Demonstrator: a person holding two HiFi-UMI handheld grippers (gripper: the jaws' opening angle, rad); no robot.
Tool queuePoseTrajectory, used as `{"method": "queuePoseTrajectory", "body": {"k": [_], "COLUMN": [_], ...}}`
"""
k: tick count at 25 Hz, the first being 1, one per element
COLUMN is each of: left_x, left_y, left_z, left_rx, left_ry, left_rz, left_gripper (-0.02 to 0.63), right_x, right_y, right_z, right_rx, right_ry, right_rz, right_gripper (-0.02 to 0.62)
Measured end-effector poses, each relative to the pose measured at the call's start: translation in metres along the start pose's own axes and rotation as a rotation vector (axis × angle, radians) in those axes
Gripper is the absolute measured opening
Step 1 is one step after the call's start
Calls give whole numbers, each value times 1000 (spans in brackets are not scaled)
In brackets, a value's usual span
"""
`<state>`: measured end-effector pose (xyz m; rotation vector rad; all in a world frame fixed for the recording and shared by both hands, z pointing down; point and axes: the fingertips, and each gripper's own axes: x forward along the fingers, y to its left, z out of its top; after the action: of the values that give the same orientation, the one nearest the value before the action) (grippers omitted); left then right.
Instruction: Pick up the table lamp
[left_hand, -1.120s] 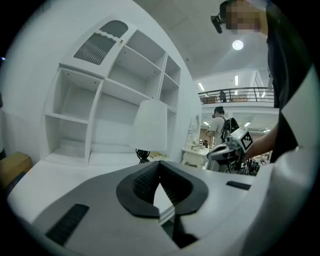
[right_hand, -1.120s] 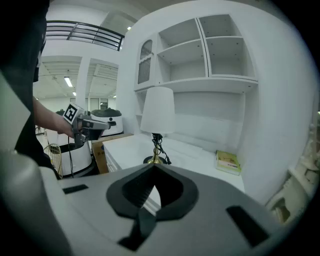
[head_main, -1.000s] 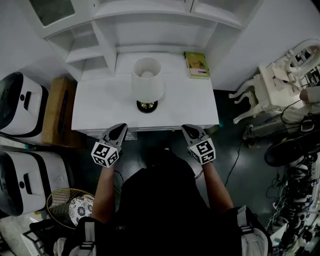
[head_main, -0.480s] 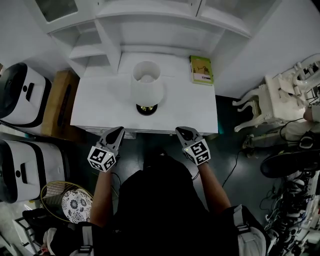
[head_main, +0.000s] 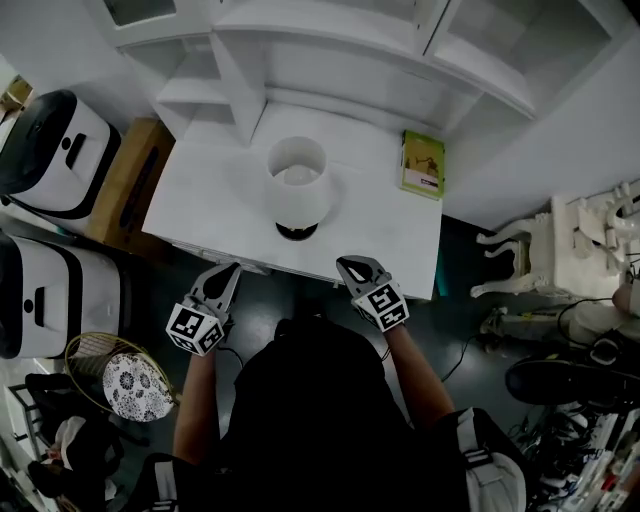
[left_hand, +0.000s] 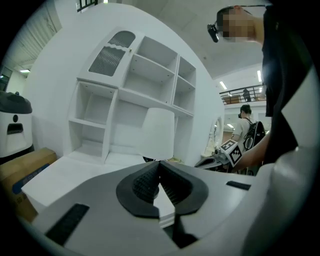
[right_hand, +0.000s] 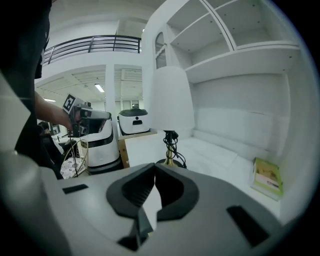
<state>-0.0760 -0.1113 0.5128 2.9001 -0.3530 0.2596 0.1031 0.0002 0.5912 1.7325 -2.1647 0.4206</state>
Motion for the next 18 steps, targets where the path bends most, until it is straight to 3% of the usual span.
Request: {"method": "queuePoseTrajectory", "body": {"k": [4,10,13,18], "left_x": [-2,-9,-11,-11], "left_y": [-4,-14,-18,-20], "left_z": [1,2,6,20], "left_rx": [-7,-8,8,23], "left_ry": [3,8,-1,-36], "left_rz": [59,143,177,223], "left_gripper": [11,11,11,11], "right_x": [20,48,62,82], "right_y": [-6,-17,-23,-32], "right_z": [0,-1,-5,-5], "right_rx": [-69,-99,-124,-125], "right_ry": [7,-3,-5,-15], "right_rz": [85,150,170,204], "right_gripper": [47,214,268,287]}}
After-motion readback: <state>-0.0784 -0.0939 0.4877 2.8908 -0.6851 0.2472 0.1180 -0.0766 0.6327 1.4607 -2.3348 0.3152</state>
